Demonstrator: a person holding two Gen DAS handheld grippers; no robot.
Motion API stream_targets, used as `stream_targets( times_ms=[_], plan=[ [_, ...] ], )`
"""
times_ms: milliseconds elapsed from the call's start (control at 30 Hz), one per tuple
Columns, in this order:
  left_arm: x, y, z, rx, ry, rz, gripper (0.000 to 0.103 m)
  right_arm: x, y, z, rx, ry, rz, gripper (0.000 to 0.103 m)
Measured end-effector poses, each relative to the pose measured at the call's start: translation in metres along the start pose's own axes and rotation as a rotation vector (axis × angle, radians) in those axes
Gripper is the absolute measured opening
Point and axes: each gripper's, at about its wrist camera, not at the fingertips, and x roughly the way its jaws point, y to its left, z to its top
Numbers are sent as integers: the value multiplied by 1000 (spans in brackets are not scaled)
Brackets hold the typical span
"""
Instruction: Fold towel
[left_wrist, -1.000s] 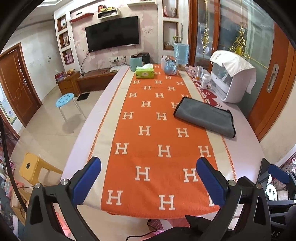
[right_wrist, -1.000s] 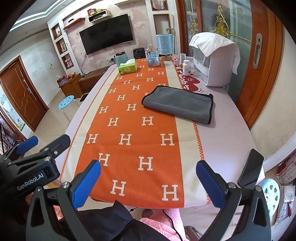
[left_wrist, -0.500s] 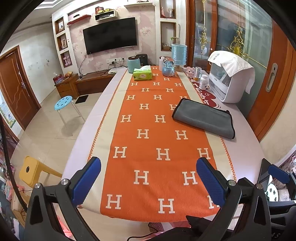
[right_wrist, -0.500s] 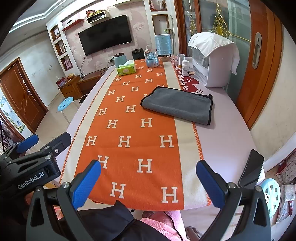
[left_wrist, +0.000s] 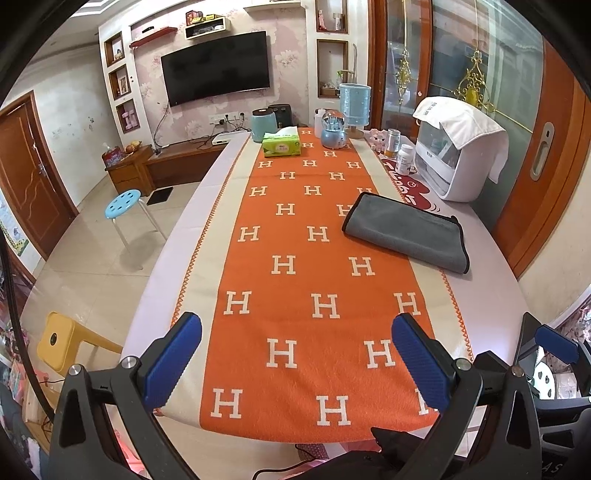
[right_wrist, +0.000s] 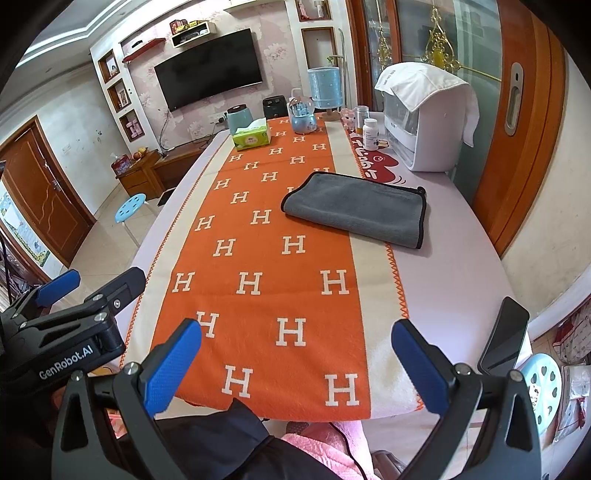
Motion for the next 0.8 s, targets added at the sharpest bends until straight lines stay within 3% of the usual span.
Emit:
stream_targets(
  times_ms=[800],
  plan=[
    [-2, 12, -8, 1, 16, -8, 102, 5, 3, -5, 6, 4, -1, 103]
  ],
)
